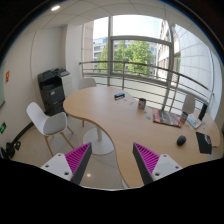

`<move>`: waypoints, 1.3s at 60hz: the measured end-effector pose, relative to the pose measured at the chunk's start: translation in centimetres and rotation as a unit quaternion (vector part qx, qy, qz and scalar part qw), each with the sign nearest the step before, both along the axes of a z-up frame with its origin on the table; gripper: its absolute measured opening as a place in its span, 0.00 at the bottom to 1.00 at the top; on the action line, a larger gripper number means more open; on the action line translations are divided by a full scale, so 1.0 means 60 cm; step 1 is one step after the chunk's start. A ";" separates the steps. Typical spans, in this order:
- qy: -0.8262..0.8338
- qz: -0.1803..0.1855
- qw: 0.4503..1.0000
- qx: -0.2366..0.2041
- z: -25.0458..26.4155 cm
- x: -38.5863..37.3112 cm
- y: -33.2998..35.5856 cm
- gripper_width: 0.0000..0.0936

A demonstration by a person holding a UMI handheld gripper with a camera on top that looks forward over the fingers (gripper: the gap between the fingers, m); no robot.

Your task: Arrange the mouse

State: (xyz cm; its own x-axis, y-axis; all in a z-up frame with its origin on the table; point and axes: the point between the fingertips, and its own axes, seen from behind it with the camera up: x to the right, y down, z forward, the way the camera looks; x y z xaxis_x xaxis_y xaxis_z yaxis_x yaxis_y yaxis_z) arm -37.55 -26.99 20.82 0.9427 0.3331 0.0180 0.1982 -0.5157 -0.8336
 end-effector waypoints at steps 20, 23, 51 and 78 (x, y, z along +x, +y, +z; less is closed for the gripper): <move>-0.031 -0.123 0.990 -0.061 -0.168 0.233 0.009 0.90; -0.039 -0.150 0.985 -0.070 -0.198 0.289 0.019 0.90; -0.027 -0.279 0.959 -0.044 -0.337 0.617 0.362 0.91; -0.003 -0.276 0.960 -0.039 -0.372 0.663 0.538 0.70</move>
State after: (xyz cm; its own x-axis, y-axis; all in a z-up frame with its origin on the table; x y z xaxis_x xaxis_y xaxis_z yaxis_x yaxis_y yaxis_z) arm 2.26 5.27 -1.51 0.9762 -0.2160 0.0192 -0.1183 -0.6045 -0.7878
